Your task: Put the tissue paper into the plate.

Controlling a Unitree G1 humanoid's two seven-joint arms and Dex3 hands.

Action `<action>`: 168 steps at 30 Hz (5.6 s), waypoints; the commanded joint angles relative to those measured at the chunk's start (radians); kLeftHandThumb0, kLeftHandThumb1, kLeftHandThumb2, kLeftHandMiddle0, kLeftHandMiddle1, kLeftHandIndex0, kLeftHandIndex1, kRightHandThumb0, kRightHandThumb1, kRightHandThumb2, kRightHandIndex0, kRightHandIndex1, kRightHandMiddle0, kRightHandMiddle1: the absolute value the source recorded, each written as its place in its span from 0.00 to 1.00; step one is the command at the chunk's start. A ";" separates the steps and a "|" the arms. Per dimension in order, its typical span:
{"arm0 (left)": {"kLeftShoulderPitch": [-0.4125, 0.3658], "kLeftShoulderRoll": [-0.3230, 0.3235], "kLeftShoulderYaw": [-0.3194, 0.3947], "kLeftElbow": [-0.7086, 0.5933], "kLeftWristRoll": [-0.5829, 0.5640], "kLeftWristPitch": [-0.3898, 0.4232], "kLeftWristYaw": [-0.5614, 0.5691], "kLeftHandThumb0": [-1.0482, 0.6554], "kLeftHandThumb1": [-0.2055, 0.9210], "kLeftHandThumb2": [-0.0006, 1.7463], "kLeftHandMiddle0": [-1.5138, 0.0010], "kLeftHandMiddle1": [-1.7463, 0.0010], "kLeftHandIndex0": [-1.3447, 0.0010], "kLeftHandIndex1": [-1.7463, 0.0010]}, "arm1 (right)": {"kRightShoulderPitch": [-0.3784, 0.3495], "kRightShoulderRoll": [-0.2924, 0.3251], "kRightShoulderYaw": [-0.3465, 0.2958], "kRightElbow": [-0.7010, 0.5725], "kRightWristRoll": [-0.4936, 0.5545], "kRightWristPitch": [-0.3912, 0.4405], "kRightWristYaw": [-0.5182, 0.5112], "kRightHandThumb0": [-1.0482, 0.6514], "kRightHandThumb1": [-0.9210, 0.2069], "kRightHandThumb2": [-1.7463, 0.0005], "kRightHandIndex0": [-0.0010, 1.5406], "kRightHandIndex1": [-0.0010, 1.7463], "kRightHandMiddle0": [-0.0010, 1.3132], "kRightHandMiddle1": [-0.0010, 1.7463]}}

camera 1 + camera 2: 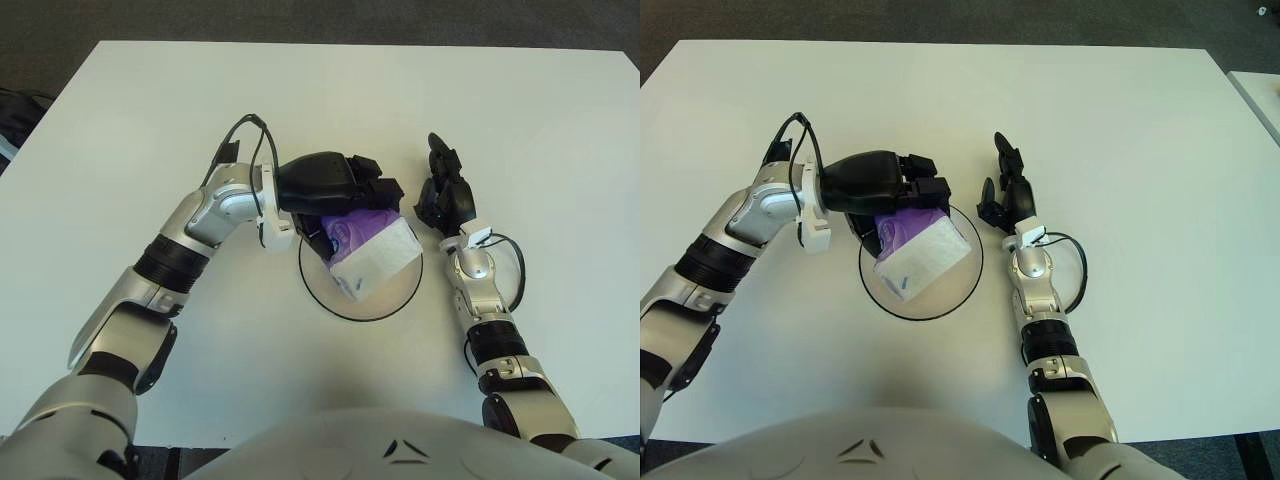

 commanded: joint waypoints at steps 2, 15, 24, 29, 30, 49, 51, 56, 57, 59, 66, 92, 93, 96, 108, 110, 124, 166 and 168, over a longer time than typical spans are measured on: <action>0.027 0.012 0.024 -0.014 0.048 -0.028 0.040 0.29 0.83 0.49 0.72 0.17 0.82 0.10 | 0.151 0.012 0.013 0.181 -0.022 0.089 0.002 0.14 0.00 0.44 0.08 0.00 0.00 0.14; -0.027 0.074 0.033 0.005 0.244 -0.097 0.089 0.00 1.00 0.33 1.00 0.99 1.00 0.97 | 0.177 0.023 -0.008 0.197 0.039 0.042 0.069 0.14 0.00 0.46 0.07 0.00 0.00 0.13; -0.015 0.076 0.043 0.013 0.328 -0.122 0.170 0.00 1.00 0.25 1.00 1.00 1.00 1.00 | 0.186 0.033 -0.021 0.165 0.097 0.055 0.150 0.09 0.00 0.50 0.05 0.00 0.00 0.02; -0.020 0.080 0.048 0.011 0.383 -0.138 0.217 0.00 1.00 0.26 1.00 1.00 1.00 1.00 | 0.188 0.031 -0.023 0.163 0.105 0.043 0.167 0.08 0.00 0.52 0.05 0.00 0.00 0.00; -0.021 0.081 0.048 0.011 0.389 -0.138 0.222 0.00 1.00 0.26 1.00 1.00 1.00 1.00 | 0.189 0.031 -0.023 0.163 0.106 0.041 0.169 0.08 0.00 0.52 0.05 0.00 0.00 0.00; -0.032 0.087 0.020 0.054 0.378 -0.063 0.183 0.00 1.00 0.24 1.00 1.00 1.00 1.00 | 0.152 0.019 -0.017 0.228 0.025 0.028 0.061 0.11 0.00 0.47 0.09 0.01 0.04 0.02; -0.032 0.089 0.028 0.054 0.385 -0.062 0.195 0.00 1.00 0.23 1.00 1.00 1.00 1.00 | 0.152 0.018 -0.014 0.231 0.024 0.020 0.061 0.12 0.00 0.47 0.09 0.01 0.05 0.03; -0.056 0.122 0.070 0.056 0.340 -0.042 0.181 0.00 1.00 0.19 1.00 1.00 1.00 1.00 | 0.150 0.018 -0.011 0.237 0.027 0.020 0.062 0.14 0.00 0.46 0.07 0.00 0.04 0.04; -0.058 0.125 0.072 0.056 0.336 -0.040 0.178 0.00 1.00 0.18 1.00 1.00 1.00 1.00 | 0.150 0.017 -0.010 0.237 0.027 0.021 0.062 0.14 0.00 0.46 0.07 0.00 0.04 0.04; -0.073 0.139 0.098 0.054 0.288 -0.007 0.155 0.00 1.00 0.22 1.00 1.00 1.00 1.00 | 0.148 0.017 -0.007 0.236 0.028 0.031 0.063 0.14 0.00 0.46 0.06 0.00 0.02 0.06; -0.039 0.120 0.149 0.076 0.241 0.077 0.198 0.00 1.00 0.36 1.00 1.00 1.00 1.00 | 0.140 0.017 -0.007 0.235 0.040 0.054 0.067 0.15 0.00 0.46 0.05 0.00 0.00 0.09; 0.130 -0.213 0.405 0.335 -0.292 0.301 0.410 0.08 1.00 0.69 1.00 1.00 1.00 1.00 | 0.155 0.008 -0.013 0.218 0.054 0.076 0.080 0.15 0.00 0.44 0.06 0.01 0.00 0.08; 0.138 -0.224 0.407 0.322 -0.299 0.327 0.413 0.08 1.00 0.69 1.00 1.00 1.00 1.00 | 0.155 0.008 -0.014 0.218 0.055 0.076 0.081 0.15 0.00 0.44 0.06 0.01 0.00 0.08; 0.159 -0.247 0.408 0.291 -0.304 0.372 0.429 0.07 1.00 0.70 1.00 1.00 1.00 1.00 | 0.155 0.008 -0.014 0.217 0.057 0.077 0.084 0.16 0.00 0.44 0.07 0.01 0.00 0.09; 0.233 -0.319 0.411 0.242 -0.273 0.481 0.516 0.08 1.00 0.71 0.97 0.99 0.96 0.98 | 0.163 0.003 -0.014 0.203 0.060 0.087 0.099 0.15 0.00 0.44 0.06 0.00 0.00 0.08; 0.247 -0.330 0.412 0.245 -0.272 0.495 0.529 0.08 1.00 0.71 0.97 0.99 0.96 0.97 | 0.163 0.003 -0.014 0.203 0.060 0.086 0.101 0.15 0.00 0.44 0.06 0.00 0.00 0.08; 0.290 -0.403 0.429 0.255 -0.306 0.563 0.582 0.13 1.00 0.68 0.95 1.00 1.00 0.82 | 0.167 0.002 -0.011 0.196 0.052 0.089 0.098 0.15 0.00 0.45 0.06 0.00 0.00 0.07; 0.446 -0.403 0.424 0.138 -0.218 0.715 0.681 0.14 1.00 0.61 0.95 1.00 1.00 0.84 | 0.177 0.003 -0.021 0.173 0.065 0.108 0.095 0.16 0.00 0.45 0.06 0.00 0.00 0.09; 0.460 -0.407 0.422 0.132 -0.218 0.702 0.680 0.13 1.00 0.61 0.94 1.00 1.00 0.83 | 0.178 0.002 -0.022 0.173 0.068 0.106 0.098 0.16 0.00 0.45 0.06 0.00 0.00 0.09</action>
